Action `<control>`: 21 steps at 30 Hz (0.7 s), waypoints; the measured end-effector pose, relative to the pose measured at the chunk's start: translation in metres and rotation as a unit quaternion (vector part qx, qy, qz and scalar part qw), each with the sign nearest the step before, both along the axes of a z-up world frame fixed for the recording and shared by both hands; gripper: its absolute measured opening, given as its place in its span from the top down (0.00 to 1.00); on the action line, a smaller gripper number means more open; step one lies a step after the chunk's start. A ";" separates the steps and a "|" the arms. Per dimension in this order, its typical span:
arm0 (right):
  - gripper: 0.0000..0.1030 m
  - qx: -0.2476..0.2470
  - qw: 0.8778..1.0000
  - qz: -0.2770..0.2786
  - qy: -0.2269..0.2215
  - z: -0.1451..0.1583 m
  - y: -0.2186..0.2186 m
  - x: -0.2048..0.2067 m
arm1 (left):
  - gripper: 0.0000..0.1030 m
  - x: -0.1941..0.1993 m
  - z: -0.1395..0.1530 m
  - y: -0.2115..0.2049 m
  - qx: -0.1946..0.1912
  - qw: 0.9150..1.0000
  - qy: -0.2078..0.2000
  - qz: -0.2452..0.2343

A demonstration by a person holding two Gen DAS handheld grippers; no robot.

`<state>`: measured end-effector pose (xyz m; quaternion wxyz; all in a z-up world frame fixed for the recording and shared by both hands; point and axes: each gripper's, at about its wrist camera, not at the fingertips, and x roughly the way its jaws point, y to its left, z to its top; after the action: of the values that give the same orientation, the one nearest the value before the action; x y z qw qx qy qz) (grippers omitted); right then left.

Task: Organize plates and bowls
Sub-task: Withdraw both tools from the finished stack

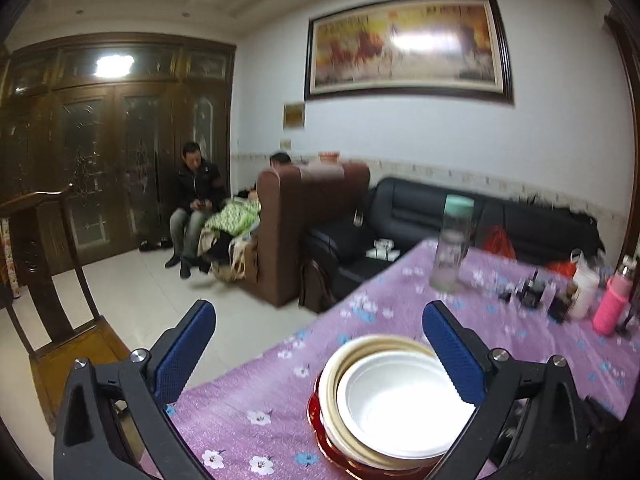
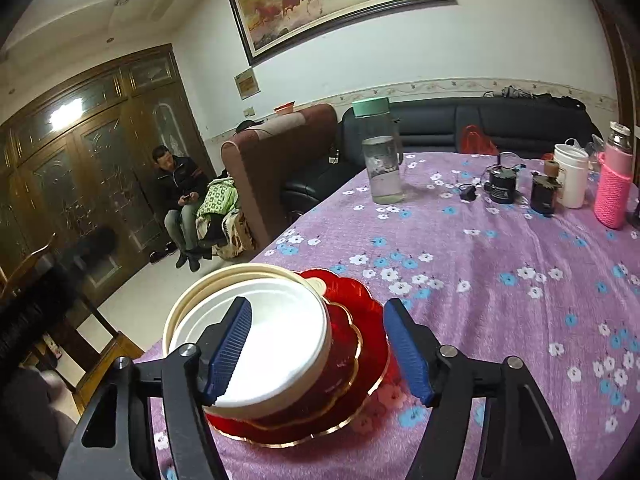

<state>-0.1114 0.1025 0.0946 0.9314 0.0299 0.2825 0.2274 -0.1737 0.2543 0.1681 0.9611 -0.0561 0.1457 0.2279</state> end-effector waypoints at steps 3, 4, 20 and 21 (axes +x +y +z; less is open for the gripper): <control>0.28 -0.011 1.000 -0.001 -0.010 0.000 0.000 -0.011 | 0.00 -0.008 0.002 -0.004 -0.002 1.000 -0.008 0.010; 0.28 -0.013 1.000 0.000 -0.012 0.000 -0.001 -0.013 | 0.00 -0.007 0.002 -0.005 -0.003 1.000 -0.003 0.006; 0.22 -0.068 0.997 0.008 -0.038 -0.003 0.003 -0.043 | 0.00 0.000 -0.009 -0.029 -0.022 0.997 0.058 -0.055; 0.22 -0.067 0.997 0.007 -0.036 -0.003 0.001 -0.043 | 0.00 0.001 -0.010 -0.031 -0.019 0.996 0.059 -0.056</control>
<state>-0.1542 0.1034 0.0914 0.9392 -0.0430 0.2640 0.2154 -0.1729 0.2228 0.1580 0.9607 -0.0528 0.2098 0.1741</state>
